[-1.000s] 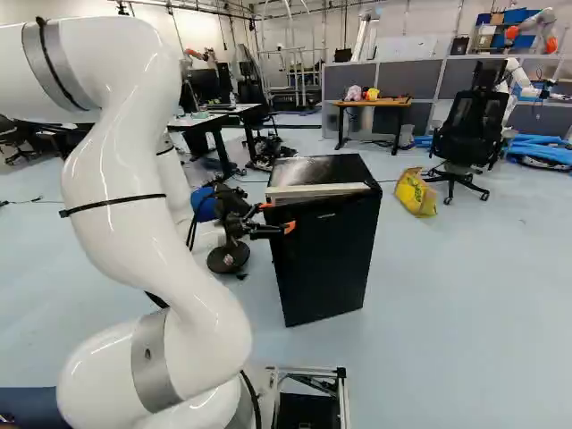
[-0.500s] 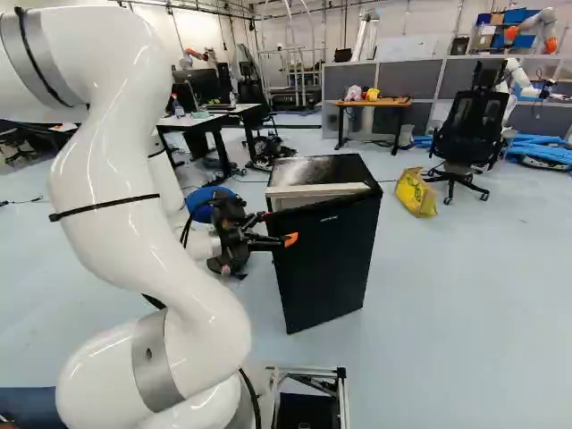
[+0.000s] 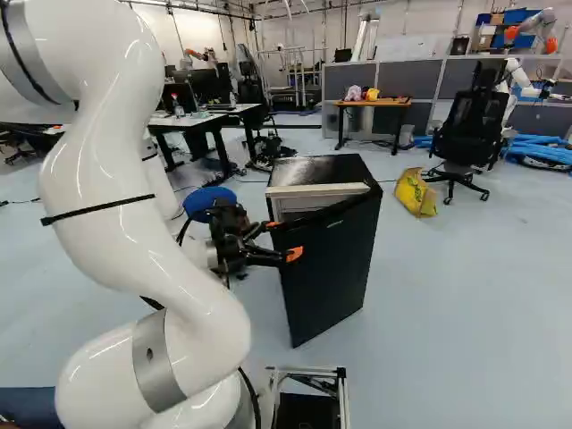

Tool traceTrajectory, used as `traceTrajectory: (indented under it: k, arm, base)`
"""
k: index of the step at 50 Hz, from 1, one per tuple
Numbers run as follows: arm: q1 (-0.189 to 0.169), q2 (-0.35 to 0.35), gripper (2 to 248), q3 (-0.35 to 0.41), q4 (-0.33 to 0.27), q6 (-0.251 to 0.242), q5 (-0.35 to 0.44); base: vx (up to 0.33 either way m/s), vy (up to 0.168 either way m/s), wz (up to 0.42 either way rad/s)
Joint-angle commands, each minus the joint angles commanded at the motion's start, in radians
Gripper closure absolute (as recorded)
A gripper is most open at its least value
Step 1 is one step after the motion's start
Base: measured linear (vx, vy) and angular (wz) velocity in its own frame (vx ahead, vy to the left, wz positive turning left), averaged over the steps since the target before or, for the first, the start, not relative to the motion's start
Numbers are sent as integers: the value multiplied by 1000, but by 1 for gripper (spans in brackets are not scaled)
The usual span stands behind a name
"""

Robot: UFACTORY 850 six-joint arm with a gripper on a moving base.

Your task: Grab a drink from the fridge

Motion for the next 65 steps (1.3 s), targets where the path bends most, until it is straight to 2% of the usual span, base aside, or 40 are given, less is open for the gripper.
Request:
traceTrajectory:
  k: [13, 29, 43, 65]
  arm:
    - [-5, 4, 3, 14, 77, 0, 0]
    - [-44, 3, 3, 7, 171, 0, 0]
    - [-96, 0, 3, -13, 253, 0, 0]
    - [-199, -1, 3, -58, 383, 0, 0]
  base:
    - [0, 0, 0]
    - [0, 0, 0]
    - [0, 0, 0]
    - [0, 0, 0]
